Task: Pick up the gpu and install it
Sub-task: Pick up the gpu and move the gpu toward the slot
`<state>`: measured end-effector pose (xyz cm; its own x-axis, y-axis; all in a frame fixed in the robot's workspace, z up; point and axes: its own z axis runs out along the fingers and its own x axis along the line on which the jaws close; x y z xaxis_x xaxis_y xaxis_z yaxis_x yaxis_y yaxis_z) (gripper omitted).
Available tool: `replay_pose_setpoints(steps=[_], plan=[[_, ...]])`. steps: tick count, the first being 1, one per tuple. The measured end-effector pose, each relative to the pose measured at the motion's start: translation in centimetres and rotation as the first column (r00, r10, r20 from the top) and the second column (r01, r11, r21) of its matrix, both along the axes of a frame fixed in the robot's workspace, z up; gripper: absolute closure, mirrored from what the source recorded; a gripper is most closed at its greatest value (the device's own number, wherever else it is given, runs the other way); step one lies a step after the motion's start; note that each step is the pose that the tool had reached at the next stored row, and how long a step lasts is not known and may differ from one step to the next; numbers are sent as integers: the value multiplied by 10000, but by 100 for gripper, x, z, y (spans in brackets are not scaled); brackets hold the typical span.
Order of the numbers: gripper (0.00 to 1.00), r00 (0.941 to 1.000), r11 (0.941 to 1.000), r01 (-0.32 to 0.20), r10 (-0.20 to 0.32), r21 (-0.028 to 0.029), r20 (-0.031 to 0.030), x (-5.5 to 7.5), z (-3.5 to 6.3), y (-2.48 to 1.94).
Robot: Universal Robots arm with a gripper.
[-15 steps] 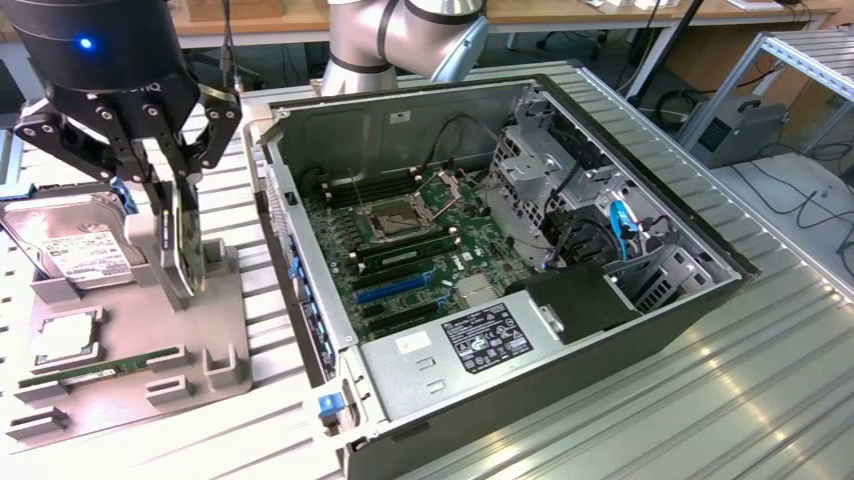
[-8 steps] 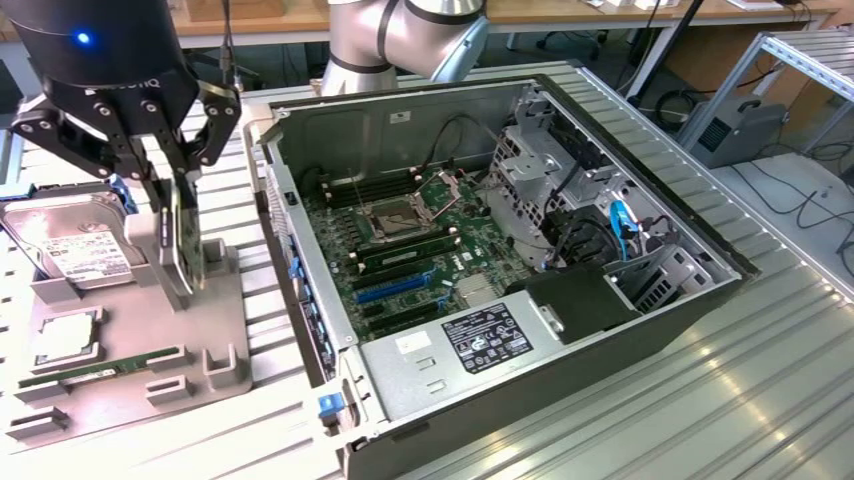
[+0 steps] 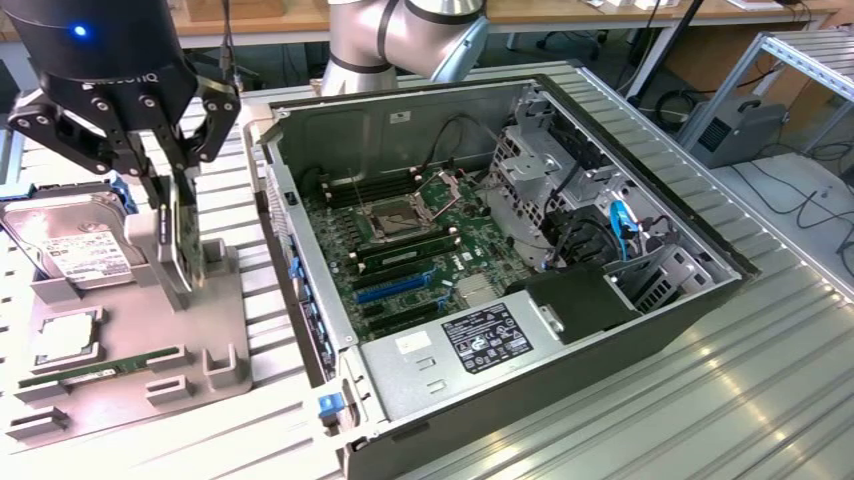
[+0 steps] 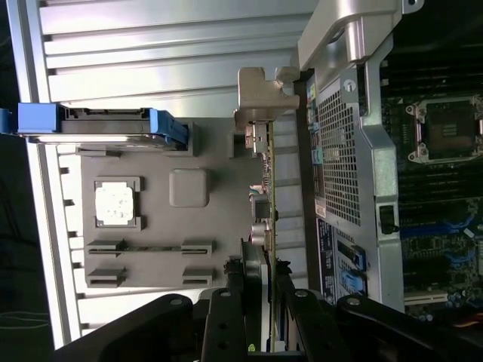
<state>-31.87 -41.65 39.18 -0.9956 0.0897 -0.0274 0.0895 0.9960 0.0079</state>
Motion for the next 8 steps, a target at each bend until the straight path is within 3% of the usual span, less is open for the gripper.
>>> replay_pose_setpoints(steps=[8], plan=[[73,10000,10000,0,0,0,0,0,35,0]])
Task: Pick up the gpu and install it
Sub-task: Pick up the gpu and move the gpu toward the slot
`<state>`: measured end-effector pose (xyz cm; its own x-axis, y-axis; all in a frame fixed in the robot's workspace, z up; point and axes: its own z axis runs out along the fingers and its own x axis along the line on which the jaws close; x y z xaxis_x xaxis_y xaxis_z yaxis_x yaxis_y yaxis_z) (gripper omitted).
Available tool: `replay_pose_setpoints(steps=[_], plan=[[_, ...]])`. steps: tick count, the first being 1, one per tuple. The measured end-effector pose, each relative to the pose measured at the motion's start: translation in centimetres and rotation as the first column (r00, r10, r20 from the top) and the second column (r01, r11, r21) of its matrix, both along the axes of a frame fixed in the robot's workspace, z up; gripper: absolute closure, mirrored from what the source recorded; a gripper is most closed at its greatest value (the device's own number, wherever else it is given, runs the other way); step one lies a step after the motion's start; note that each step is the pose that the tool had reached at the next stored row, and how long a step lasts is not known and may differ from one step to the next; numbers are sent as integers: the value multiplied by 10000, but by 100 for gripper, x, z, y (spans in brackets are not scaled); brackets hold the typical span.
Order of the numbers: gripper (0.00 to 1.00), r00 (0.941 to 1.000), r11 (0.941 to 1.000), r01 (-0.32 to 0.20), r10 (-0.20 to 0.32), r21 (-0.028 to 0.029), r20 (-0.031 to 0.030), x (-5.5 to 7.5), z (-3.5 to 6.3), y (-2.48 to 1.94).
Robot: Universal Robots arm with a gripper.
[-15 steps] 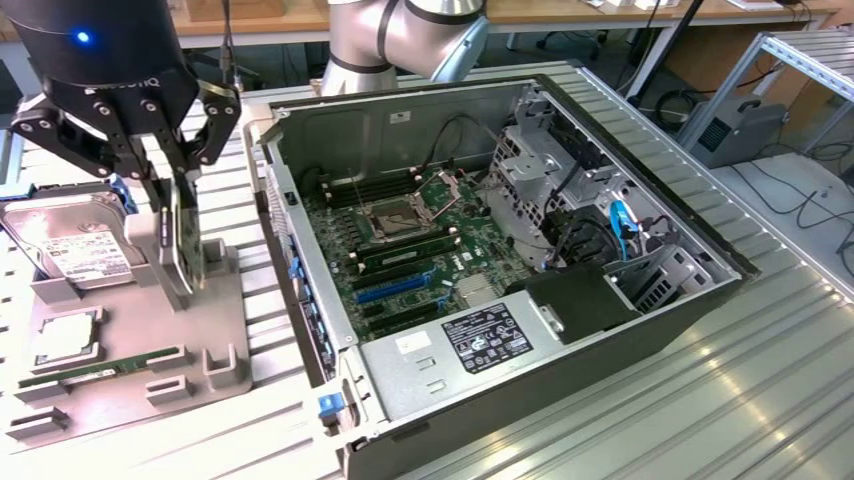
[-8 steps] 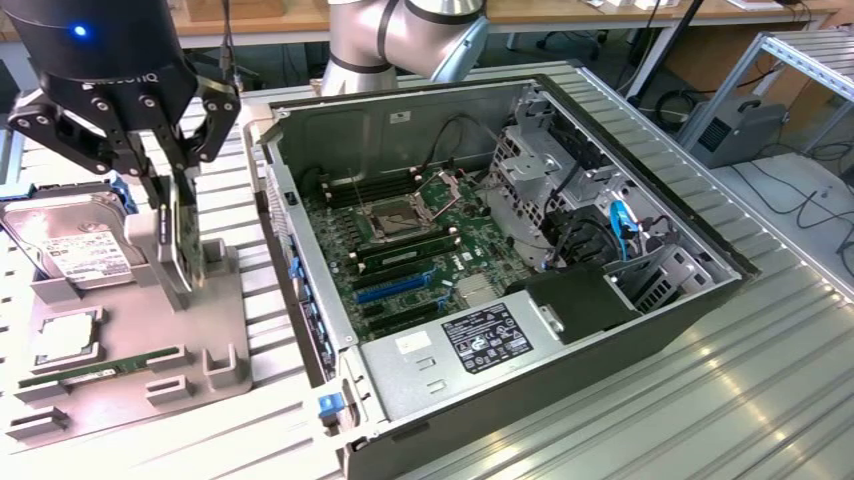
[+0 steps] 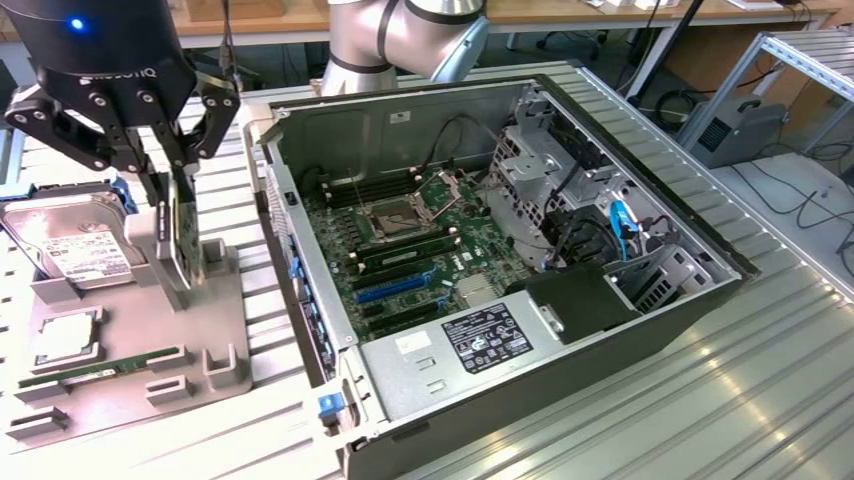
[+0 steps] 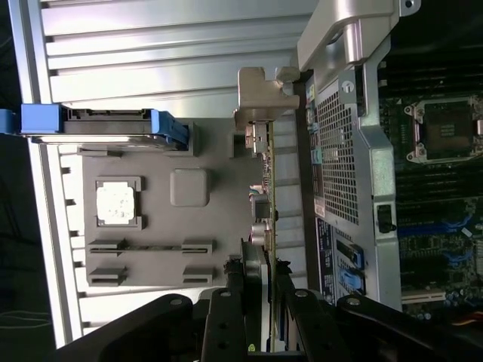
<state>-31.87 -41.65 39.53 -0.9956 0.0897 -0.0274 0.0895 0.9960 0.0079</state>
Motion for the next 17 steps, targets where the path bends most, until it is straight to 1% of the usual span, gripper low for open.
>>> replay_pose_setpoints(steps=[17], plan=[[73,10000,10000,0,0,0,0,0,88,0]])
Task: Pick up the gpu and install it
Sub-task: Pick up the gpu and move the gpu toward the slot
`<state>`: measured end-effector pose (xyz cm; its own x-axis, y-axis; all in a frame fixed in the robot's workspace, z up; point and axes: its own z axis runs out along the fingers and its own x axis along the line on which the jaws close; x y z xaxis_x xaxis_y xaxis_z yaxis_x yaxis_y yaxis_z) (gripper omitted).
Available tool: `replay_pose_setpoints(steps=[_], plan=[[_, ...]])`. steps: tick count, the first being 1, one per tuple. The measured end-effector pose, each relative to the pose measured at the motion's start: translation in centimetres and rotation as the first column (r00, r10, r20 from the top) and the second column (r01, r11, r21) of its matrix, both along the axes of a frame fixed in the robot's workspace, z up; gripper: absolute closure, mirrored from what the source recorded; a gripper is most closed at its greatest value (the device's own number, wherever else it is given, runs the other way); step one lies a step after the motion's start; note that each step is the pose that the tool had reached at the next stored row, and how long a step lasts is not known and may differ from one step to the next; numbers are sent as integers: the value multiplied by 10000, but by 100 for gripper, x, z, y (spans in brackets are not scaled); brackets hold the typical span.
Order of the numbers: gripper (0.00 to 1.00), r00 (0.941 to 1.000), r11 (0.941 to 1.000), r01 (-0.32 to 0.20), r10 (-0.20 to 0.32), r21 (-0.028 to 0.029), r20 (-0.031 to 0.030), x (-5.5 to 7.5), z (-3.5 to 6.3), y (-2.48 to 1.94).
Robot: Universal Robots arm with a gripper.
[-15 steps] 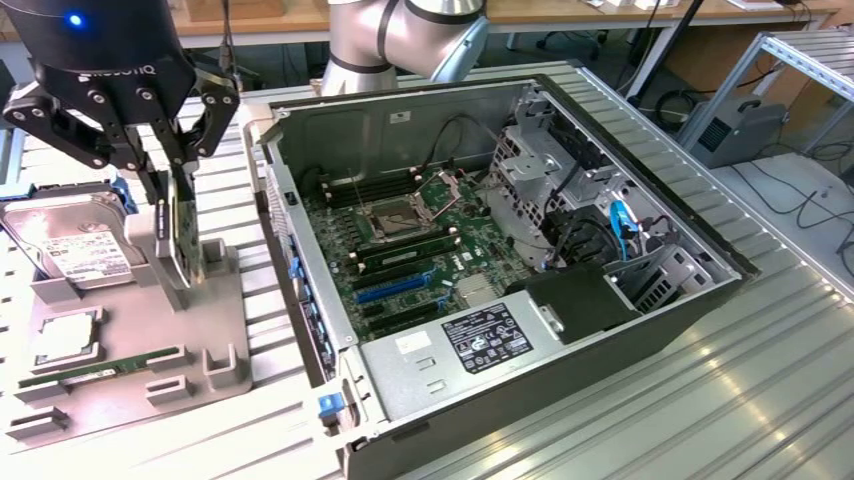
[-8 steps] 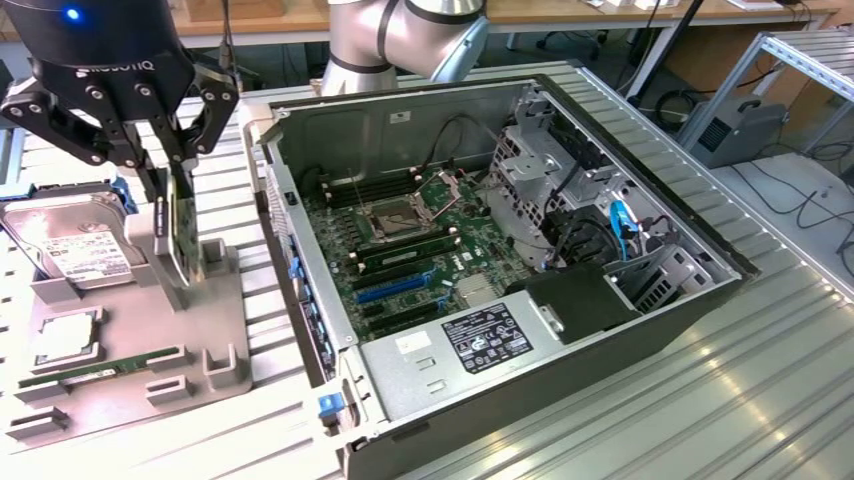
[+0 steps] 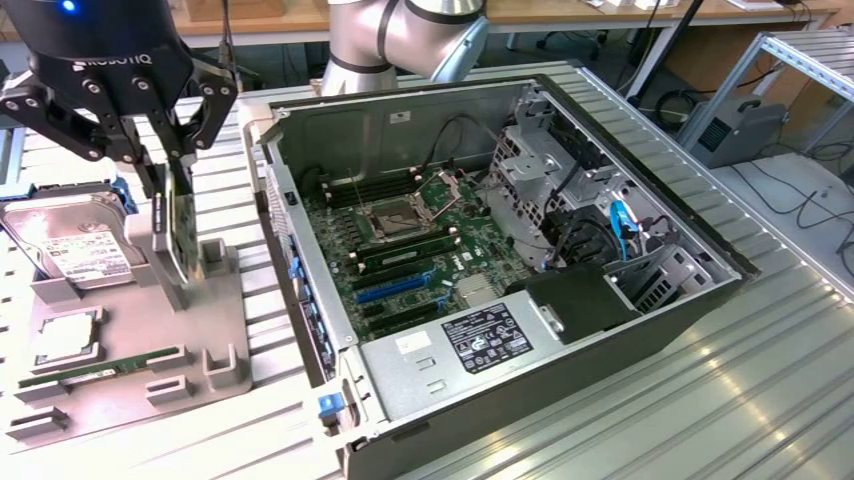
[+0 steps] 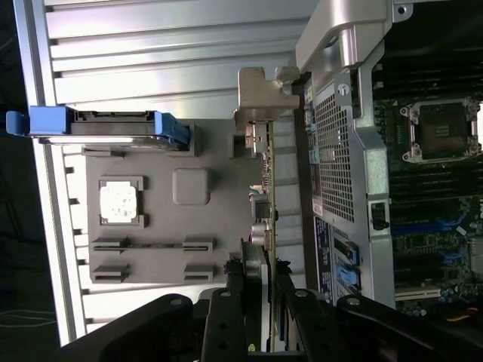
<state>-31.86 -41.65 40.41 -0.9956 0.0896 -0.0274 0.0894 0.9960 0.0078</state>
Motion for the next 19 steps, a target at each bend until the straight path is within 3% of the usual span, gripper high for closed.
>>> replay_pose_setpoints(steps=[19], plan=[[73,10000,10000,0,0,0,0,0,99,0]])
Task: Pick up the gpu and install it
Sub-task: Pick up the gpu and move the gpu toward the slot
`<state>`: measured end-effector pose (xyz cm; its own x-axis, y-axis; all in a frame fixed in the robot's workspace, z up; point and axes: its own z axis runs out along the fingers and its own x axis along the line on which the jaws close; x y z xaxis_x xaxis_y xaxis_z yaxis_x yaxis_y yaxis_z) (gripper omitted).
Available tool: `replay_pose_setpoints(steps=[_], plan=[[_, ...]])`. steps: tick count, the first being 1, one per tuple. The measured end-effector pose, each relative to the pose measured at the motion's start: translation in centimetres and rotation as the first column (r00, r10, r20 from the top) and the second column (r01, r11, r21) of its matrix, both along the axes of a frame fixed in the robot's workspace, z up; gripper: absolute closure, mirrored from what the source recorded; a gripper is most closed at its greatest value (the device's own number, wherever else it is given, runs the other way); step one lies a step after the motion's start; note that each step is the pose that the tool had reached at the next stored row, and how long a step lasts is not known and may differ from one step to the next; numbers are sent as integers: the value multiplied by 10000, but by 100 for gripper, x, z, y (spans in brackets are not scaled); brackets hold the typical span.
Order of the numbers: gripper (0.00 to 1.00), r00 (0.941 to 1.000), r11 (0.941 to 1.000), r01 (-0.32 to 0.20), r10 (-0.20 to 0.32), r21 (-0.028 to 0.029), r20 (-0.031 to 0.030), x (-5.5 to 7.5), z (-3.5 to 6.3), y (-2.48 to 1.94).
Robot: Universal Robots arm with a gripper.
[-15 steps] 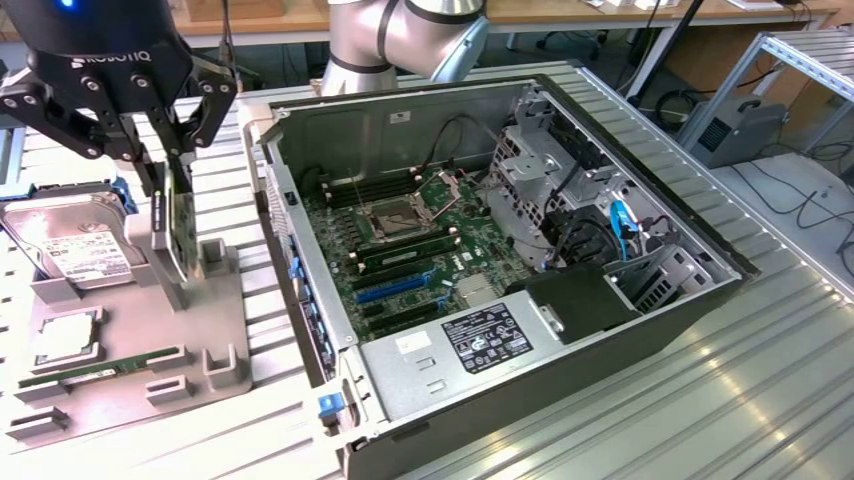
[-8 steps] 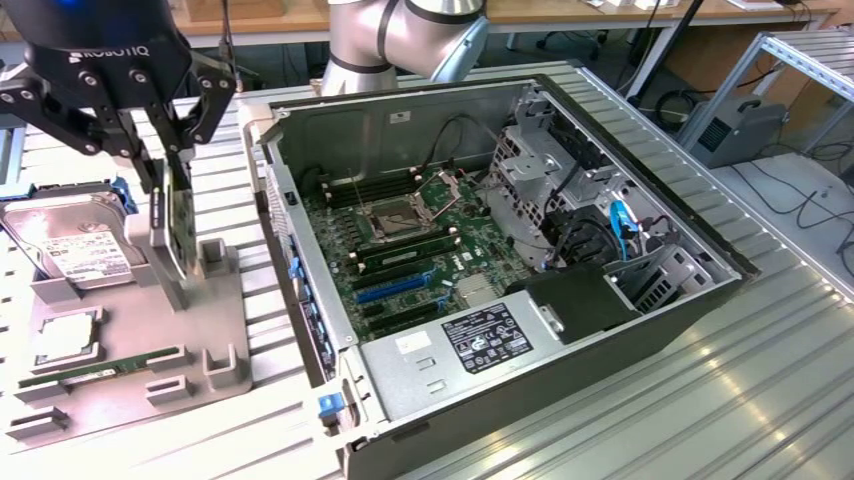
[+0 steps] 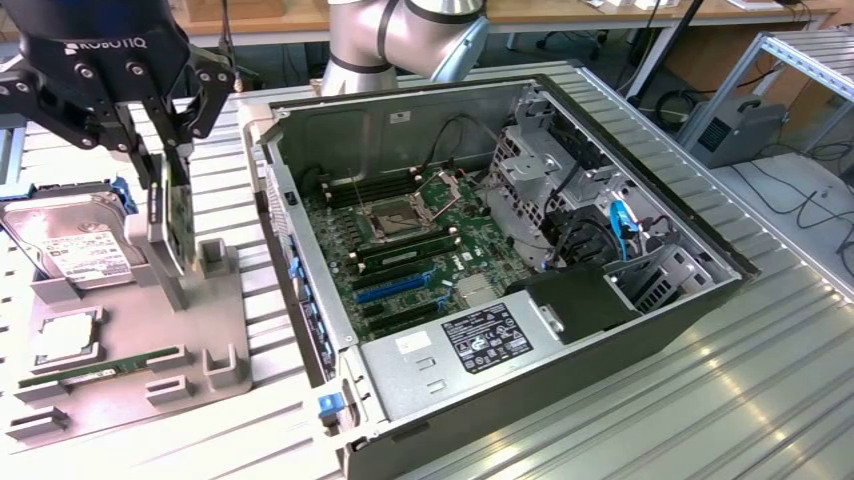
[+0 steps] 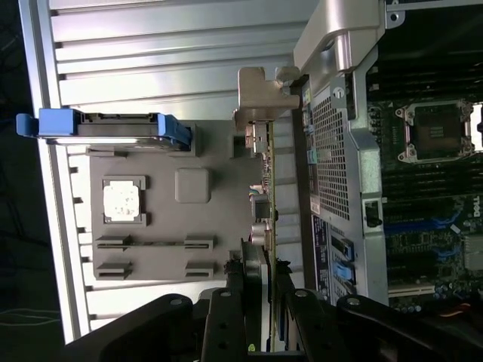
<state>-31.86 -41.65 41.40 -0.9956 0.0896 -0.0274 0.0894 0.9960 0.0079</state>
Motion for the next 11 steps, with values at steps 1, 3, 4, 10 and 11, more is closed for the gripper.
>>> replay_pose_setpoints(steps=[1,3,4,10,11], plan=[[73,10000,10000,0,0,0,0,0,5,0],[73,10000,10000,0,0,0,0,0,13,0],[73,10000,10000,0,0,0,0,0,17,0],[73,10000,10000,0,0,0,0,0,43,0],[73,10000,10000,0,0,0,0,0,47,0]])
